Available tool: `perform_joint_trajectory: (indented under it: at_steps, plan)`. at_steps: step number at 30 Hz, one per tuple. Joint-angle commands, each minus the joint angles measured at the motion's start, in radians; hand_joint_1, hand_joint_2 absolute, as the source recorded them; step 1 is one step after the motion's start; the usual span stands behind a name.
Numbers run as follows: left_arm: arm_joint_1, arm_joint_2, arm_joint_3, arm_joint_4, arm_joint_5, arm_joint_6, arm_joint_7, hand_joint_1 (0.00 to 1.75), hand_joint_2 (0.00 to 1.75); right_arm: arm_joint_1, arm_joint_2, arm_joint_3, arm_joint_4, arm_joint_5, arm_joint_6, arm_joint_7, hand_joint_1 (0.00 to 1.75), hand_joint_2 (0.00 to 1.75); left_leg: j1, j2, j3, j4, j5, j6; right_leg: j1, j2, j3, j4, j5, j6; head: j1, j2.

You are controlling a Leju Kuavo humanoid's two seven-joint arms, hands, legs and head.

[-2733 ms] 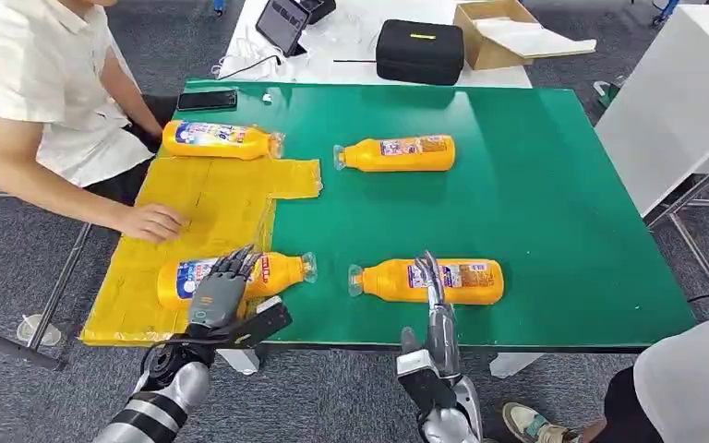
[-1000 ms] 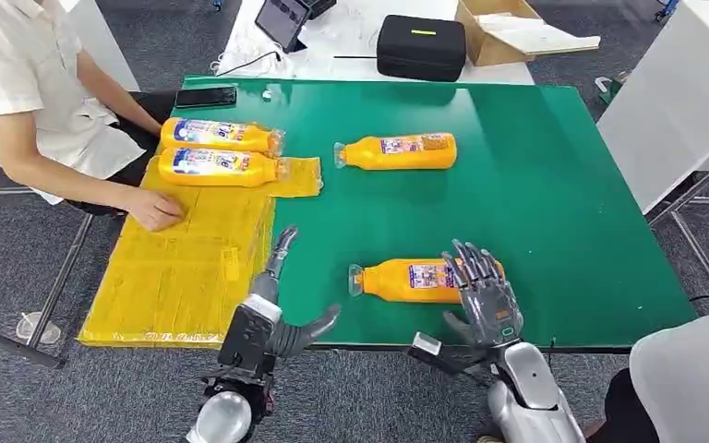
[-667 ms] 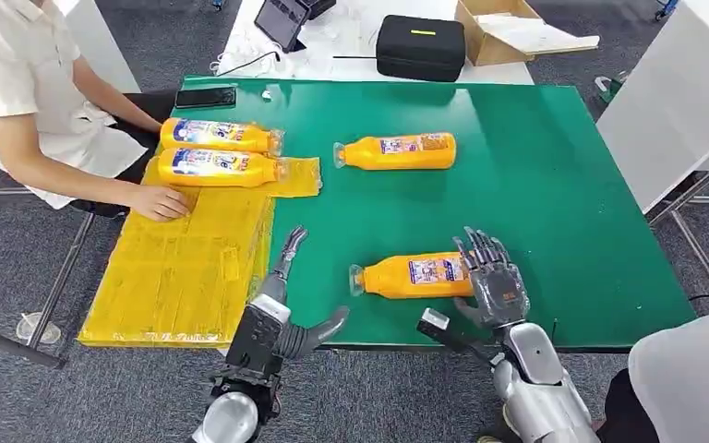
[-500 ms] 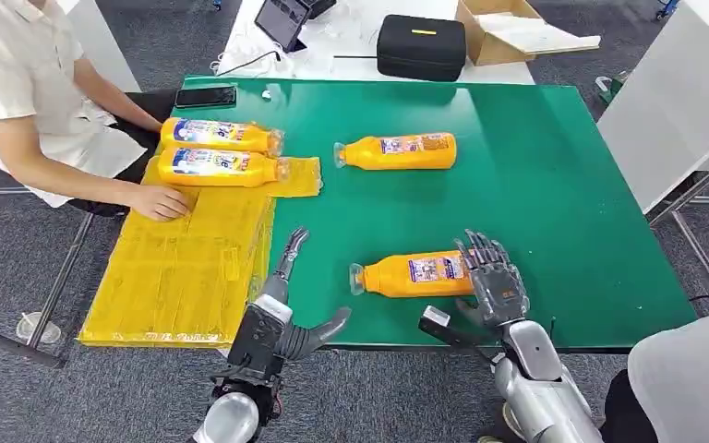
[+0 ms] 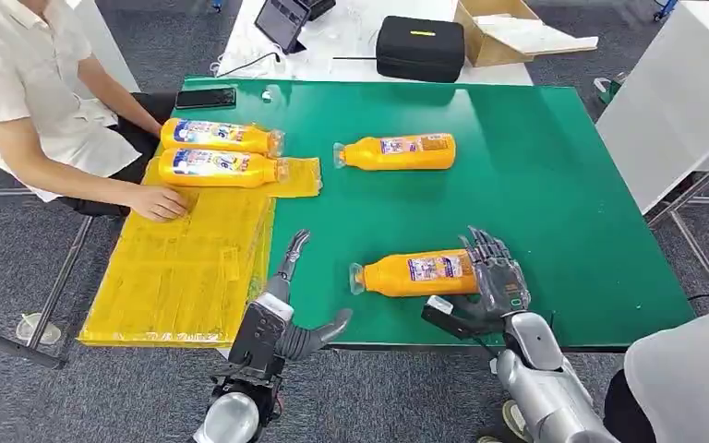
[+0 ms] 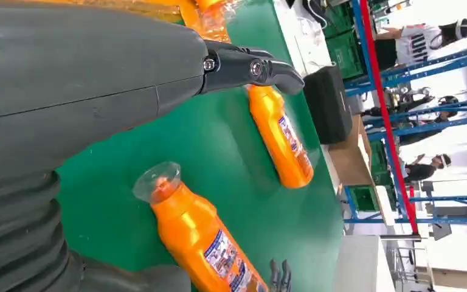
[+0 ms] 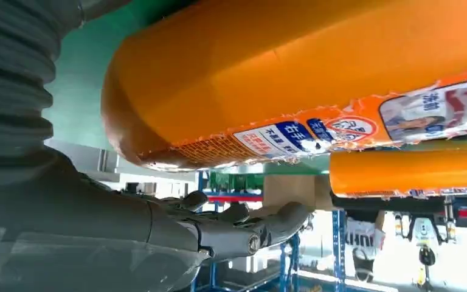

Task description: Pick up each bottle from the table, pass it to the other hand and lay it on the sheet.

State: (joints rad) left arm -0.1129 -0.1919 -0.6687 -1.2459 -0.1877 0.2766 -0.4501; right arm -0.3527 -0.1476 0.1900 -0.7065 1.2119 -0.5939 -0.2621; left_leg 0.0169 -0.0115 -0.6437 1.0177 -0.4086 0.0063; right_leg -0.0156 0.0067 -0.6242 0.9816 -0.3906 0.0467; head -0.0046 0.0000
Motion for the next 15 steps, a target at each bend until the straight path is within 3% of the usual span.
perform_joint_trajectory:
  at_steps: [1, 2, 3, 15]
  plan:
    - [-0.043, 0.023, -0.033, 0.053, -0.001, -0.006, 0.006, 0.0, 1.75, -0.051, -0.017, 0.057, 0.164, -0.027, 0.076, -0.013, 1.34, 1.75, 0.0, 0.0, 0.006, -0.001, -0.001, 0.001, 0.001, -0.001, 0.006, -0.001, -0.001, -0.002, 0.0, 0.0]
    - [-0.044, 0.023, -0.034, 0.052, 0.0, -0.007, 0.006, 0.0, 1.75, -0.052, -0.024, 0.056, 0.172, -0.032, 0.083, -0.015, 1.66, 1.75, 0.0, 0.0, 0.005, -0.001, -0.001, 0.001, 0.001, -0.001, 0.005, -0.001, -0.001, -0.002, 0.0, 0.0]
    - [-0.044, 0.023, -0.035, 0.051, 0.0, -0.007, 0.005, 0.0, 1.75, -0.057, -0.026, 0.059, 0.184, -0.042, 0.099, -0.017, 1.75, 1.75, 0.0, 0.001, 0.004, -0.001, 0.0, 0.0, 0.0, -0.001, 0.004, -0.001, 0.0, -0.001, 0.0, 0.0]
    - [-0.053, 0.017, -0.036, 0.055, 0.008, -0.006, 0.001, 0.0, 1.75, -0.046, -0.035, 0.031, 0.253, -0.135, 0.172, -0.067, 1.75, 1.75, 0.0, -0.003, 0.008, -0.001, 0.001, 0.001, 0.001, -0.005, 0.009, -0.002, -0.001, -0.001, 0.001, 0.0]
